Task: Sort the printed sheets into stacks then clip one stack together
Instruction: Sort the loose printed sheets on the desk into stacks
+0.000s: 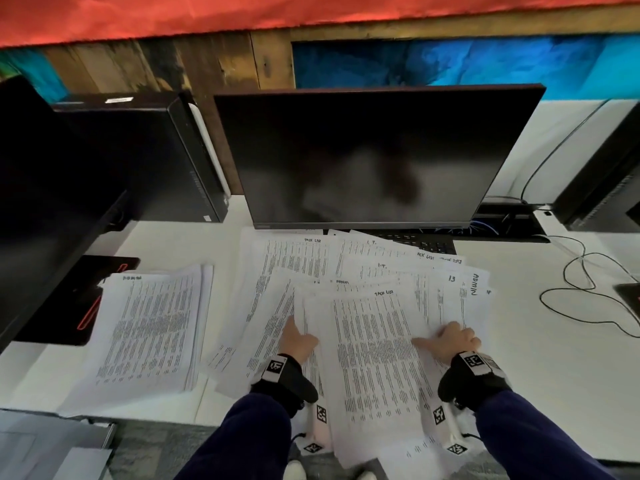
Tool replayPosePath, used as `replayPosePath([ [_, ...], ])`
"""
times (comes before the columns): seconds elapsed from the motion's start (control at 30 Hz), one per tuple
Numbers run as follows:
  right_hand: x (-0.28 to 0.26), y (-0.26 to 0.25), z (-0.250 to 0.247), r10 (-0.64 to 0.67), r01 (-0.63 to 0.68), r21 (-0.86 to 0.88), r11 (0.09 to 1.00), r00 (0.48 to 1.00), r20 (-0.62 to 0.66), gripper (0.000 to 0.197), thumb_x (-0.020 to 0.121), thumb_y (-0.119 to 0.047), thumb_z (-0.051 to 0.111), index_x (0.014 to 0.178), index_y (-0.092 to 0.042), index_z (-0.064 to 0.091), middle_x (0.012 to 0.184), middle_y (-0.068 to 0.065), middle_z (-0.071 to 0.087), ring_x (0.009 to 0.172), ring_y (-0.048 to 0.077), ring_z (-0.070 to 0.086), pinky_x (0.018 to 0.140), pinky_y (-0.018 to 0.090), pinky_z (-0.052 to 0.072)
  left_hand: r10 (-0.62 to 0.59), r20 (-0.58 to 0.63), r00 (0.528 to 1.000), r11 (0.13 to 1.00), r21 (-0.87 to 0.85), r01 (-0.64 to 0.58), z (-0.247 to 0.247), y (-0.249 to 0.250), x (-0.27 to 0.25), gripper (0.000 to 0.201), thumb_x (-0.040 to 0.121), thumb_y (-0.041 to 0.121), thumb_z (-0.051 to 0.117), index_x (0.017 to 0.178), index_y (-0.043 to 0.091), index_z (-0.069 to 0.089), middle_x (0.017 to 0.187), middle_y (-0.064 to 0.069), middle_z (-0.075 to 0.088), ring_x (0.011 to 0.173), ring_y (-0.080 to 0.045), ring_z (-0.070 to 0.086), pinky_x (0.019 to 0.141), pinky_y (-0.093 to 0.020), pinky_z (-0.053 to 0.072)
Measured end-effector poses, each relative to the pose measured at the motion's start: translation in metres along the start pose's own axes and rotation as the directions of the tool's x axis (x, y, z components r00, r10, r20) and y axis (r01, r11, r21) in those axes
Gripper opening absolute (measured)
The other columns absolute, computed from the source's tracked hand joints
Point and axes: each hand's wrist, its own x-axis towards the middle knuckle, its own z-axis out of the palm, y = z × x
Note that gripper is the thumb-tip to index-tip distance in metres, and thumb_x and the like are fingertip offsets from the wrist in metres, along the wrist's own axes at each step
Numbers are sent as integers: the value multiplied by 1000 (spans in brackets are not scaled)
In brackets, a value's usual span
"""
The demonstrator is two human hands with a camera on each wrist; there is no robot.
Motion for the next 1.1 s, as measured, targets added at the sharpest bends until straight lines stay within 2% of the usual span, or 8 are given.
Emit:
replayPosePath([
  [0.23,3,-2,-4,-119,67,258,964,975,188,26,86,-22,62,103,-9,48,111,13,54,96,26,51,83,32,41,-38,-45,998,992,-119,32,-15,14,20,78,83,-4,60,147,3,17,148,-14,35,134,-31,37,111,-40,33],
  [0.33,10,-4,17,-182,79,363,929,949,258,5,83,-6,50,85,-9,53,97,17,61,86,26,55,87,42,48,-96,8,995,993,-61,96,-1,14,14,85,84,6,63,148,2,8,151,-17,28,137,-32,33,111,-38,31],
  [0.43,-7,-18,27,-167,67,416,907,964,208,8,83,-9,49,86,-16,50,98,8,48,90,24,48,96,41,40,-96,-32,995,994,51,97,11,20,8,79,87,11,59,149,5,9,151,-19,24,137,-34,32,109,-37,32],
  [0.57,-29,-30,22,41,-22,304,953,998,-55,60,80,-29,65,130,-9,39,136,17,29,126,37,30,106,43,30,-58,-5,998,996,70,58,24,27,4,69,89,10,56,147,11,19,146,-14,34,134,-32,37,110,-36,33],
  [0.83,-10,-8,11,99,-141,599,788,990,104,77,81,-20,72,139,3,27,137,25,44,124,39,47,101,41,41,119,95,988,984,122,-130,52,40,-10,60,86,7,53,141,18,34,132,-4,54,117,-25,54,99,-34,45],
  [0.93,-2,-8,10,68,-139,576,806,987,144,60,84,-15,69,131,11,41,130,24,53,119,36,52,97,38,42,379,112,919,841,372,-392,66,43,-24,48,90,7,50,134,22,40,123,0,60,93,-20,64,83,-31,53],
  [1.03,-2,-7,5,37,-124,606,786,987,154,11,88,-6,58,91,5,56,108,23,57,95,30,54,83,34,42,582,226,781,691,369,-621,73,42,-37,47,91,-3,47,130,22,43,115,1,60,72,-12,58,64,-26,54],
  [1.1,3,-4,7,41,-129,645,753,988,150,12,86,-5,57,75,-6,52,106,24,59,90,26,51,87,38,46,614,238,753,681,323,-658,64,38,-36,55,92,-2,45,135,32,37,96,4,60,57,-10,49,51,-27,49],
])
